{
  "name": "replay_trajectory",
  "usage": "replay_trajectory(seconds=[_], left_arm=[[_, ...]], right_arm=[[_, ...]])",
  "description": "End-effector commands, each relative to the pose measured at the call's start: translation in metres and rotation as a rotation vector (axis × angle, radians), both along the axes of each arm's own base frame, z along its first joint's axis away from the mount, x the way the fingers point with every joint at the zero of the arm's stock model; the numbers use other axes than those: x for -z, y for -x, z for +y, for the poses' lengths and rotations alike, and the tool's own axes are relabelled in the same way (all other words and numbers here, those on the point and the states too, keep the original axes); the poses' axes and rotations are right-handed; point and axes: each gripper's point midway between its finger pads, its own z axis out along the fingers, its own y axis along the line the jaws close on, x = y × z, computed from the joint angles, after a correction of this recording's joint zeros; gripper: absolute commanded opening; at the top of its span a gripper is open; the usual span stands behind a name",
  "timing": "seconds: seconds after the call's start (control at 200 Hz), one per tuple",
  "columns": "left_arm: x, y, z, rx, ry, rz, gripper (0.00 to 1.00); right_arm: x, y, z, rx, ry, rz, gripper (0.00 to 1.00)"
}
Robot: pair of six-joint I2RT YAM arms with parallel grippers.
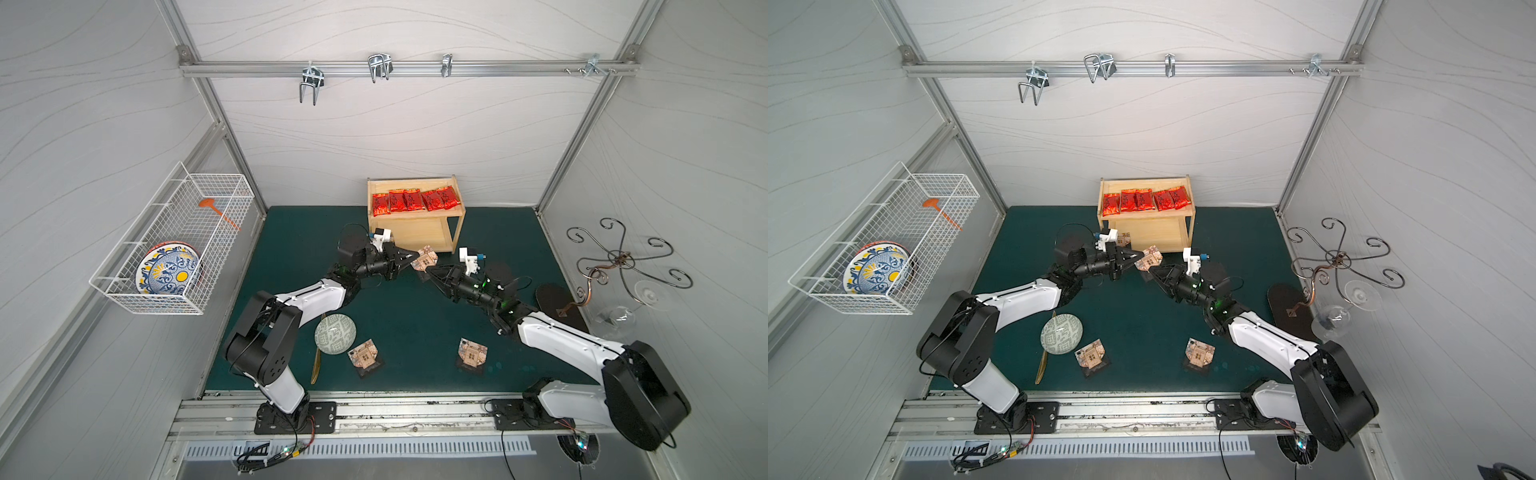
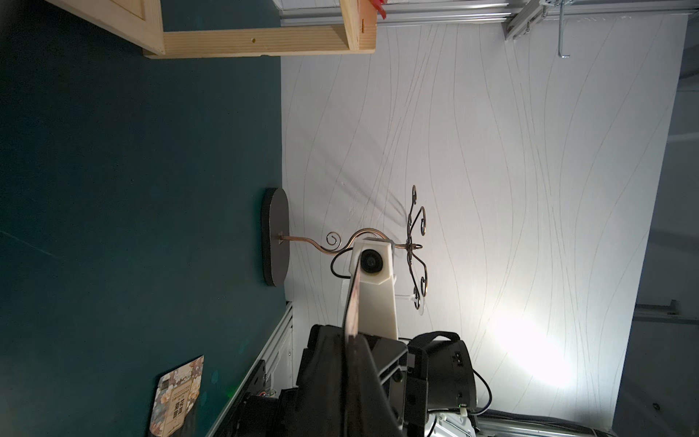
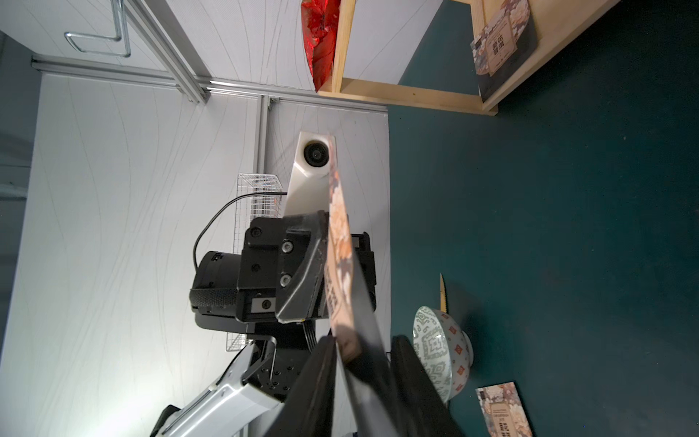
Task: Place the tea bags on the shelf by color
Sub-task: Pick up the tea bag from the center of the board.
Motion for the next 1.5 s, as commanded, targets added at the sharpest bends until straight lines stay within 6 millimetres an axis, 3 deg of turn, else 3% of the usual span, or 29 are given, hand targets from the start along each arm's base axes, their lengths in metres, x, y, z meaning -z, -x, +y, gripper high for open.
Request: replay_trajectory(seconds=[0.0,0.31,0.73,0.89,1.015,1.13,1.19,1.245,1.33,1.495], left_arm=[[-0.016,-0.005,0.004,-0.015,0.032,-0.062,0.0],[-0.012,-0.005,0.009,-0.033,0.03,-0.055,0.0],[-0.01,-0.005,0.011,-0.044,0.027,-0.053,0.0],[-0.012,-0.005,0.011,-0.045,0.027,-0.055,0.0],[-0.013,-0.003,0.013,-0.033,-0.003,-0.058,0.0],[-0.01,0.0,0.025,-0.021,-0.076,-0.063,0.31],[0.003,0.005,0.038,-0.028,-0.153,-0.023,0.51],[0.011,0.01,0.054,-0.038,-0.217,-0.01,0.62],[0.018,0.017,0.079,-0.057,-0.298,0.004,0.69],[0.024,0.028,0.113,-0.081,-0.385,0.009,0.7]], right_arm=[[-0.007,-0.002,-0.001,0.021,-0.016,-0.033,0.25],[-0.009,-0.001,-0.009,0.052,0.001,-0.051,0.23],[-0.005,0.003,-0.003,0.033,0.004,-0.043,0.11],[-0.002,0.003,-0.005,0.04,0.015,-0.042,0.0],[0.008,0.001,-0.005,0.048,0.045,-0.032,0.0],[0.018,-0.007,-0.004,0.064,0.081,-0.039,0.0],[0.022,-0.014,-0.003,0.082,0.103,-0.048,0.0],[0.026,-0.022,-0.002,0.1,0.121,-0.062,0.0],[0.033,-0.038,0.001,0.134,0.15,-0.078,0.0],[0.043,-0.08,0.008,0.24,0.191,-0.108,0.0]])
